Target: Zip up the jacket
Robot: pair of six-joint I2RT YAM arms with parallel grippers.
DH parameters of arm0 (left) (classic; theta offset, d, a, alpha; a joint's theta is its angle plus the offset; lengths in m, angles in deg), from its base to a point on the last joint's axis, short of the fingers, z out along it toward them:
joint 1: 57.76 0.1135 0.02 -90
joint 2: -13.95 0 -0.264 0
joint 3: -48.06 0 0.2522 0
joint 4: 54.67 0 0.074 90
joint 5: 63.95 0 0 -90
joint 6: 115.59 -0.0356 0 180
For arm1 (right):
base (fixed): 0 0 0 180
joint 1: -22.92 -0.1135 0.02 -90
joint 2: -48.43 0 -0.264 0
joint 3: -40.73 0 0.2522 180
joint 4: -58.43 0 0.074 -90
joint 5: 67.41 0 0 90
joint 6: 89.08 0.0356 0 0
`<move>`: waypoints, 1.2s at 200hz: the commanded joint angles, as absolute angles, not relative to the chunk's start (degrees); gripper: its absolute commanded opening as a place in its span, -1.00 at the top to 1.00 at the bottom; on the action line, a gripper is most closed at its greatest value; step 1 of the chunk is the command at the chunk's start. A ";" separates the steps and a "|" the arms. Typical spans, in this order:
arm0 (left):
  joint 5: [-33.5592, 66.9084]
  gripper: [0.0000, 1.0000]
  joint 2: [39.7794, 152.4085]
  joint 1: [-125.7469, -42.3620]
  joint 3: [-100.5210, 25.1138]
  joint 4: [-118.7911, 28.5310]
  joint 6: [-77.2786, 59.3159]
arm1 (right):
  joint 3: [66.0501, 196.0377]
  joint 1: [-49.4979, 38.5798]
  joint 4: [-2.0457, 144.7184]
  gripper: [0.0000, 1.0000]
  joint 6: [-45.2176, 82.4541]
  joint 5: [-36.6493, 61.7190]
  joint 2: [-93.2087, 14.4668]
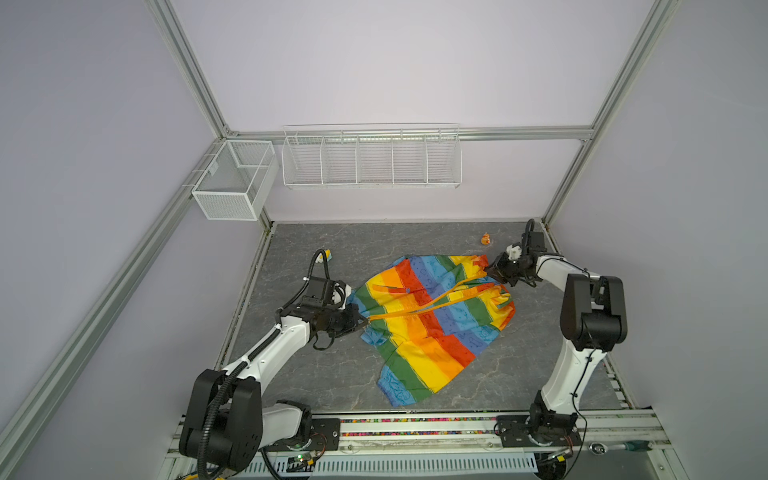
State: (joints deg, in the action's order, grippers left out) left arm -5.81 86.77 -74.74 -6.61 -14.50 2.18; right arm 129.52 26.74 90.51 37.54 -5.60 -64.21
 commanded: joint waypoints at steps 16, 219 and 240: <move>-6.39 1.00 86.83 -74.46 -6.04 -14.98 1.77 | 127.99 25.87 88.02 0.43 38.43 -7.29 -65.63; -6.02 1.00 86.90 -74.46 -6.04 -15.31 1.91 | 128.14 27.20 93.91 0.86 37.86 -7.53 -53.84; -6.12 1.00 86.96 -74.46 -6.04 -15.51 1.92 | 127.16 28.24 95.96 0.87 36.39 -7.21 -51.37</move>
State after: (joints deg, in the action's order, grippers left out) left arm -5.79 86.77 -74.74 -6.59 -14.54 2.20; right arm 128.71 26.89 91.96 39.00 -7.45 -55.03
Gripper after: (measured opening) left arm 0.054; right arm 0.070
